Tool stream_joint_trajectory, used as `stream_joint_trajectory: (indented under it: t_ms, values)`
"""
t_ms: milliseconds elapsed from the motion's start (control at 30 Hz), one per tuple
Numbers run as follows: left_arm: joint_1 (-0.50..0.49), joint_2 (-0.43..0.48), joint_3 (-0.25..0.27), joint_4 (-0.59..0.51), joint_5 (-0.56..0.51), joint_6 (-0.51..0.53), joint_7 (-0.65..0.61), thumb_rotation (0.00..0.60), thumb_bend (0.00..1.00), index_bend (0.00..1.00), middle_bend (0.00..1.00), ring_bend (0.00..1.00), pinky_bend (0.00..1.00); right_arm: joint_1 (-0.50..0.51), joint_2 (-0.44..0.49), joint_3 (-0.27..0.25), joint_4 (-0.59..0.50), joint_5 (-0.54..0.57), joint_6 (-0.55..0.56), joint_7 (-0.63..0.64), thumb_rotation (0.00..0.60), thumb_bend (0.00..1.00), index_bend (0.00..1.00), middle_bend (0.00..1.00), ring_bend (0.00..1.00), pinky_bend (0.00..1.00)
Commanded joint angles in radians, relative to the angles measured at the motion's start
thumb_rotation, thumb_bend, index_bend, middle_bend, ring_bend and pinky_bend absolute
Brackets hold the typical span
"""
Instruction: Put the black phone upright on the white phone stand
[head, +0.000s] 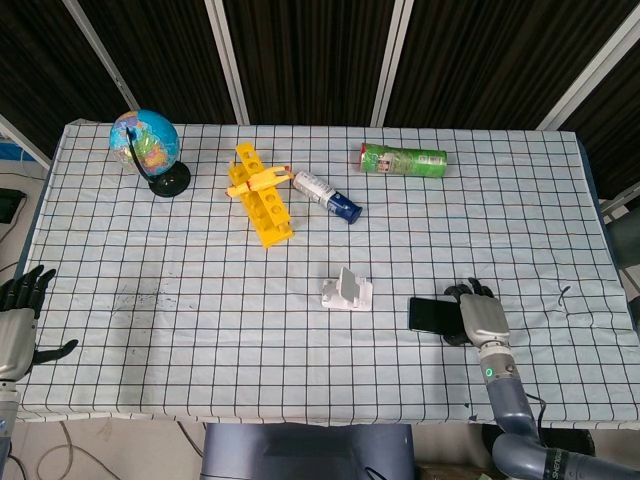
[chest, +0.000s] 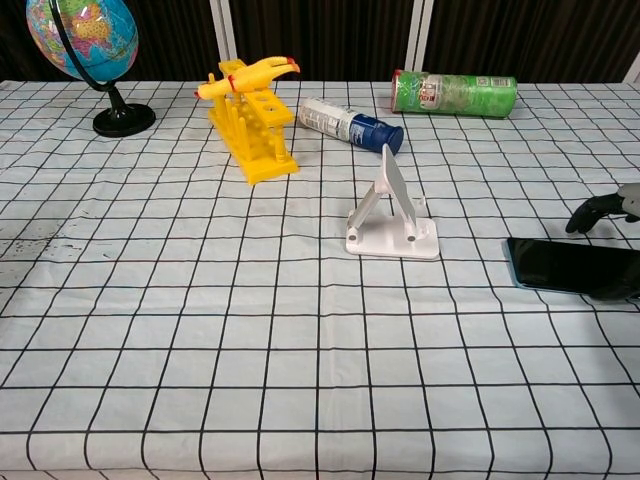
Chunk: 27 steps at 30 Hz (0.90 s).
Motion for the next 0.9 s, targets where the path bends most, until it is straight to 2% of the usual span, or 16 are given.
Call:
stream_joint_trajectory:
  t_ms: [33,400,600,900]
  values:
    - [0.000,0.001,0.000,0.000,-0.001,-0.001,-0.001,0.600,0.00,0.00,0.00,0.00,0.00,0.004,-0.003,-0.004,0.005,0.007,-0.001,-0.003,0.600,0.24,0.28,0.24,0.08,0.14]
    - [0.000,0.003,0.000,-0.002,-0.002,-0.002,-0.006,0.600,0.00,0.00,0.00,0.00,0.00,0.013,-0.014,-0.013,0.021,0.026,0.007,-0.003,0.600,0.24,0.28,0.24,0.08,0.14]
    - [-0.001,0.002,0.000,-0.002,-0.004,-0.004,-0.006,0.600,0.00,0.00,0.00,0.00,0.00,0.016,-0.016,-0.018,0.029,0.031,0.009,-0.006,0.600,0.24,0.34,0.33,0.09,0.14]
    - [-0.001,0.003,0.000,-0.004,-0.005,-0.004,-0.005,0.600,0.00,0.00,0.00,0.00,0.00,0.021,-0.016,-0.025,0.041,0.055,0.002,-0.009,0.600,0.24,0.36,0.34,0.09,0.14]
